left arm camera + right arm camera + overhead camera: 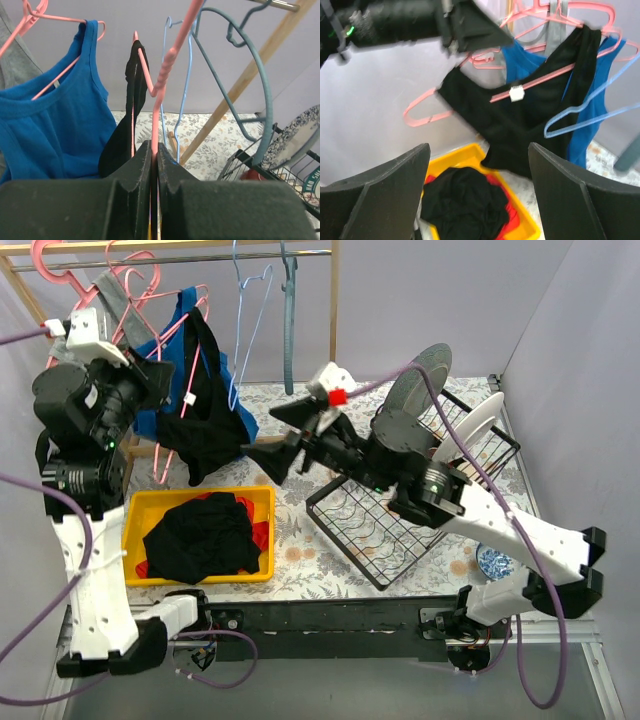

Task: Remove the tank top from the hanger
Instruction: Pick up the hanger from the clothesline.

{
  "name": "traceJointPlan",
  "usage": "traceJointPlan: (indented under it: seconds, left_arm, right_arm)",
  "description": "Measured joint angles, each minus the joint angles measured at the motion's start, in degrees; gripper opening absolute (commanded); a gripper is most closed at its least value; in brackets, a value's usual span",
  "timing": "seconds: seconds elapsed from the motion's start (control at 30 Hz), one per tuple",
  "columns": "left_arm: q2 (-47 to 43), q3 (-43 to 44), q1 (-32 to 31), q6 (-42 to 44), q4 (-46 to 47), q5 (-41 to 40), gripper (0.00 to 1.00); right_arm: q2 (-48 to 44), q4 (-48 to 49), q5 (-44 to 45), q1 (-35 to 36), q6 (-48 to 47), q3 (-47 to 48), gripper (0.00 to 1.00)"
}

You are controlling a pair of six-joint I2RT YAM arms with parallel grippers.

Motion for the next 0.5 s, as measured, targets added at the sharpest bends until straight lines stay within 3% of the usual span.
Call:
traceJointPlan:
  seconds: [0.23, 0.5]
  left_arm:
    - [-8.57, -5.44, 0.00, 0.92, -2.71, 1.49, 0.00]
    - [-15.80, -12.09, 0.00, 1.75, -3.02, 3.15, 0.00]
  right_arm:
    - [17.38, -5.86, 0.87, 0.00, -7.63, 24.63, 0.89]
    - [28.96, -4.28, 6.21, -1.03, -18.12, 28.94, 0.86]
